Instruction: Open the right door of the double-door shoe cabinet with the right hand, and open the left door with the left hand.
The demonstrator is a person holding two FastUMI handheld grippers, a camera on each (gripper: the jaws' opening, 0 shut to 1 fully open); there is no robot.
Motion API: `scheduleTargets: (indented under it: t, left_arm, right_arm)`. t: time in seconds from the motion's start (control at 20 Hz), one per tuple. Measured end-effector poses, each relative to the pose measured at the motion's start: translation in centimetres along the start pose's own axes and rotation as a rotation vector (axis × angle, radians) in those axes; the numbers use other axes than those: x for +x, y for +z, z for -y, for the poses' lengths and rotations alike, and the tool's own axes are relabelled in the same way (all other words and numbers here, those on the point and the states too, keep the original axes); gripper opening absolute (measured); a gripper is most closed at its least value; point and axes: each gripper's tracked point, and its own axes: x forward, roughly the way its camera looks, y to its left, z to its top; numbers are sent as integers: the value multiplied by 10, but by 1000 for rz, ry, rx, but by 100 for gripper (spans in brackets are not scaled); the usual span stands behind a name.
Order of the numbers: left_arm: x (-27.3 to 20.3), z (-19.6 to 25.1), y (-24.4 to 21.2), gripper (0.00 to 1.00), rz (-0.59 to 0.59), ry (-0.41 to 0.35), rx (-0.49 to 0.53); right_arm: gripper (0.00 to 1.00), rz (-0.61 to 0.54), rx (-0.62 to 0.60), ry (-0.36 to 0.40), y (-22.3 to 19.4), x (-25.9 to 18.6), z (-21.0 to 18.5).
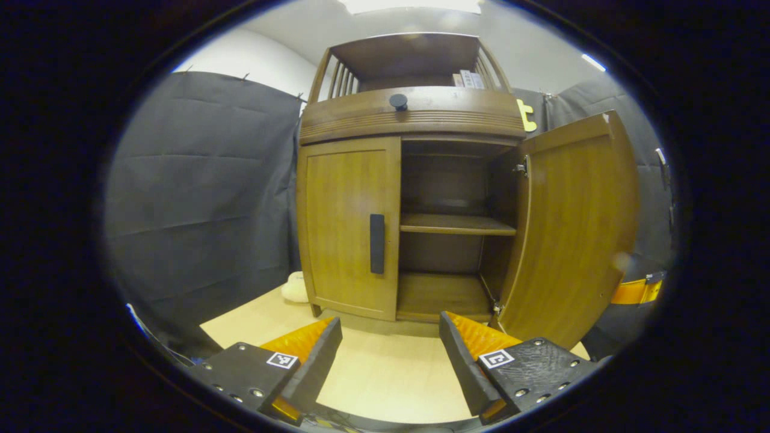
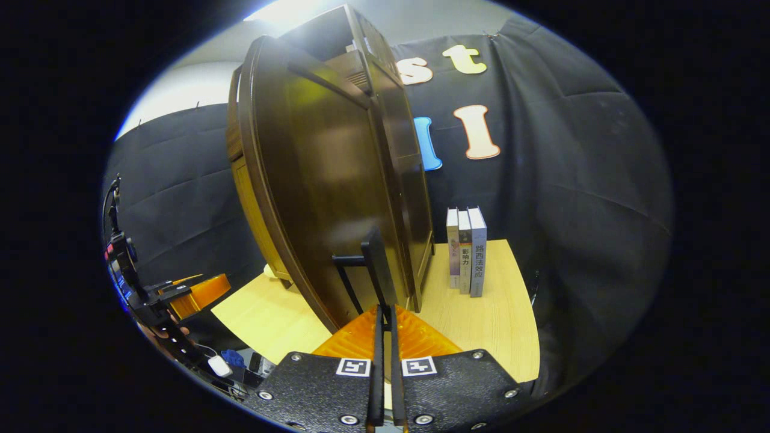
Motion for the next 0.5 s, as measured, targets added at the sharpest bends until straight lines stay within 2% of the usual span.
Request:
scheduleTargets:
  t: [0.2, 0.25, 0.35, 0.5]
  left_arm:
    - [49, -13, 20, 97, 35, -69, 45]
    - [63, -18, 26, 93, 41, -88, 47]
    - [91, -25, 38, 93, 55, -118, 49]
    - [133, -33, 49, 93, 57, -155, 57]
  right_arm:
    - [5, 61, -7, -123, 13, 0, 15]
    - [5, 63, -15, -170, 12, -3, 23]
    - [10, 83, -8, -254, 13, -9, 33]
    - [58, 110, 45, -373, 18, -17, 41]
